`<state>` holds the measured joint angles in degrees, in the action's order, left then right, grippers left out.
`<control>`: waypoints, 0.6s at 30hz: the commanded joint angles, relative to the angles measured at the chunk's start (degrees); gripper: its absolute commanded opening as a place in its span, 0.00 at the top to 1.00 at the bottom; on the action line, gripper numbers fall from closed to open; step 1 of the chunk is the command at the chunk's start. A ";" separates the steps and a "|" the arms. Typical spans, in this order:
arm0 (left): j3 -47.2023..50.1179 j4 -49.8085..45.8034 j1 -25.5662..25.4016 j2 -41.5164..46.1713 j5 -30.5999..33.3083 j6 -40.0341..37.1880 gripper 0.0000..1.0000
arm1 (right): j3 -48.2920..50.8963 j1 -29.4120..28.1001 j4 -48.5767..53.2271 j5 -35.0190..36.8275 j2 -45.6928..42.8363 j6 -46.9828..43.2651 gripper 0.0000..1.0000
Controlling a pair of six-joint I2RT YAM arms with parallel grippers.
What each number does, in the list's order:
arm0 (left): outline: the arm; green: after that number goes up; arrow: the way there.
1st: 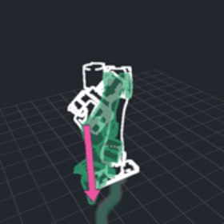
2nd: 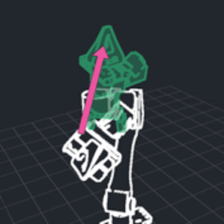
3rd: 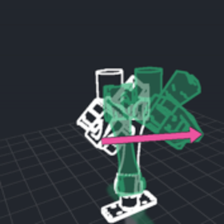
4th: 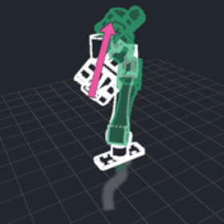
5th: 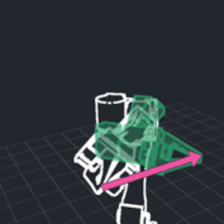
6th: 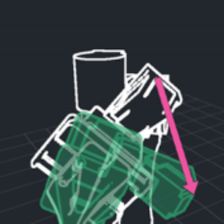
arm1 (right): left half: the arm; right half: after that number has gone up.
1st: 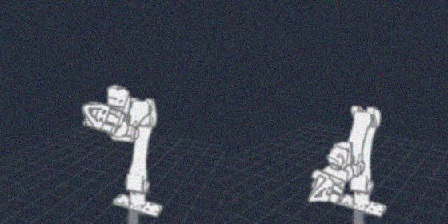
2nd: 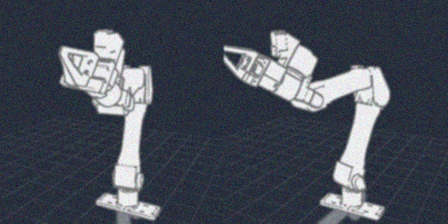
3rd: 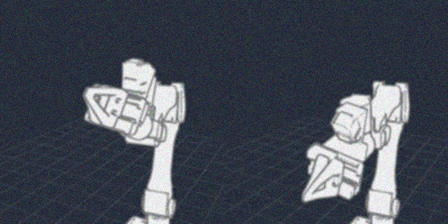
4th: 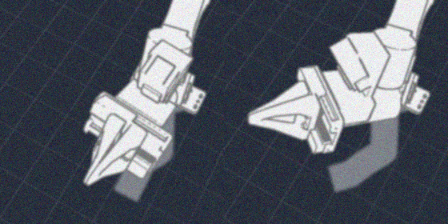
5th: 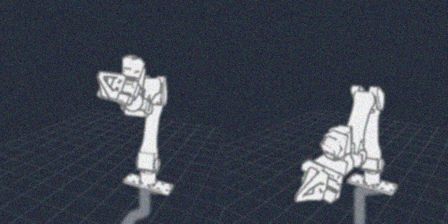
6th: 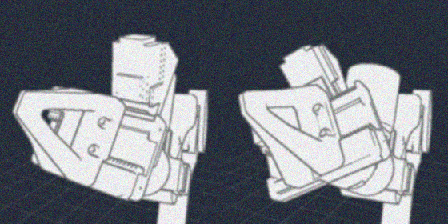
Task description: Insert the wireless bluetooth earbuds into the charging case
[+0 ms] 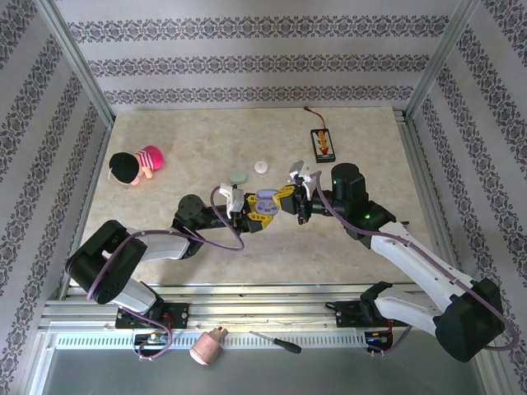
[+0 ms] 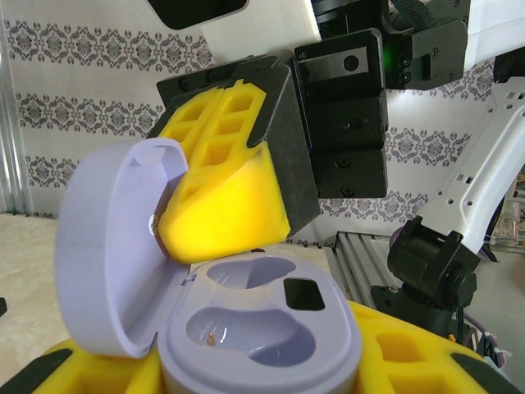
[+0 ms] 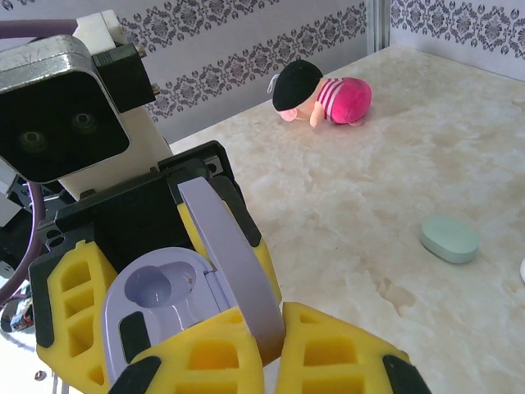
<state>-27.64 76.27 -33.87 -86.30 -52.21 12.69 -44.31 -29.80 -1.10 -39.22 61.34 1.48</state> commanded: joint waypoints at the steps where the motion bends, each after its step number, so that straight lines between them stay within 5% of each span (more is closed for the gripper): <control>1: 0.81 1.59 -0.23 1.86 -2.40 -0.60 0.66 | -1.40 -0.25 -2.53 0.42 -0.67 -0.07 1.00; 7: 1.08 2.09 -0.24 1.98 -1.25 -0.47 0.41 | -0.53 -0.34 -3.70 3.17 -1.55 0.46 1.00; 18: 0.62 2.36 -0.30 1.93 0.78 1.59 0.39 | -0.22 -1.02 -4.02 3.80 -1.59 -0.07 1.00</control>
<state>-26.94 76.34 -34.00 -85.76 -51.96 12.58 -44.31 -29.91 -3.20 -35.79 60.42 1.67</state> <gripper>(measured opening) 0.608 0.049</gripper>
